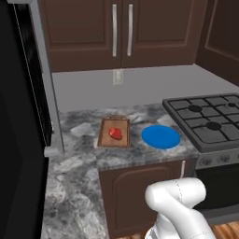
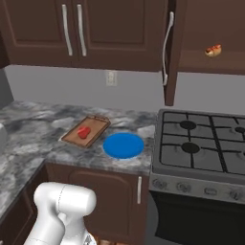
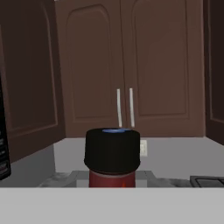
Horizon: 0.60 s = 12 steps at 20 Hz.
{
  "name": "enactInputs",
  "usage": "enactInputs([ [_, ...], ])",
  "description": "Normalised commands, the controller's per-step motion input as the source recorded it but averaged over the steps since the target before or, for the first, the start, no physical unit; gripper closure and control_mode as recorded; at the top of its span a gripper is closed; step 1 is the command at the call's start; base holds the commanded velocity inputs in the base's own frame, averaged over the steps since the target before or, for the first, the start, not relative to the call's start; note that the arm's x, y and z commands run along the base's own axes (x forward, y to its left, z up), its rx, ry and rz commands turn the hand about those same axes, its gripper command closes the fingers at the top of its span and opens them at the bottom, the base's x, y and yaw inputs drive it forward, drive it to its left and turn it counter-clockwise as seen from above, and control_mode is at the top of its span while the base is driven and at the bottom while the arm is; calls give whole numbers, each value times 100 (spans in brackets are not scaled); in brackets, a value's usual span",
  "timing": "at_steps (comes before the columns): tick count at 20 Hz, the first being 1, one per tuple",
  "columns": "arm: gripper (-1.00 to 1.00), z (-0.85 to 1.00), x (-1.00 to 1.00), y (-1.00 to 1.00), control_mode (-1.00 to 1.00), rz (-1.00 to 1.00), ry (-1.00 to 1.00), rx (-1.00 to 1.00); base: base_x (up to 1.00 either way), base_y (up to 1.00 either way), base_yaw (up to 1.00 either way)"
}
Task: Pick the steak from the plate and place it on the cutting board. Then pick the condiment bottle from the cabinet and place it next to the cutting board.
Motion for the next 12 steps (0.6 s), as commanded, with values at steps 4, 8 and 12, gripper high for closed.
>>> enactInputs([
  [4, 100, 0, 0, 0, 100, 0, 0, 0, 43, 28, 0],
  [8, 100, 0, 0, 0, 100, 0, 0, 0, 42, 24, 0],
  [12, 100, 0, 0, 0, 100, 0, 0, 0, 41, 21, 0],
])
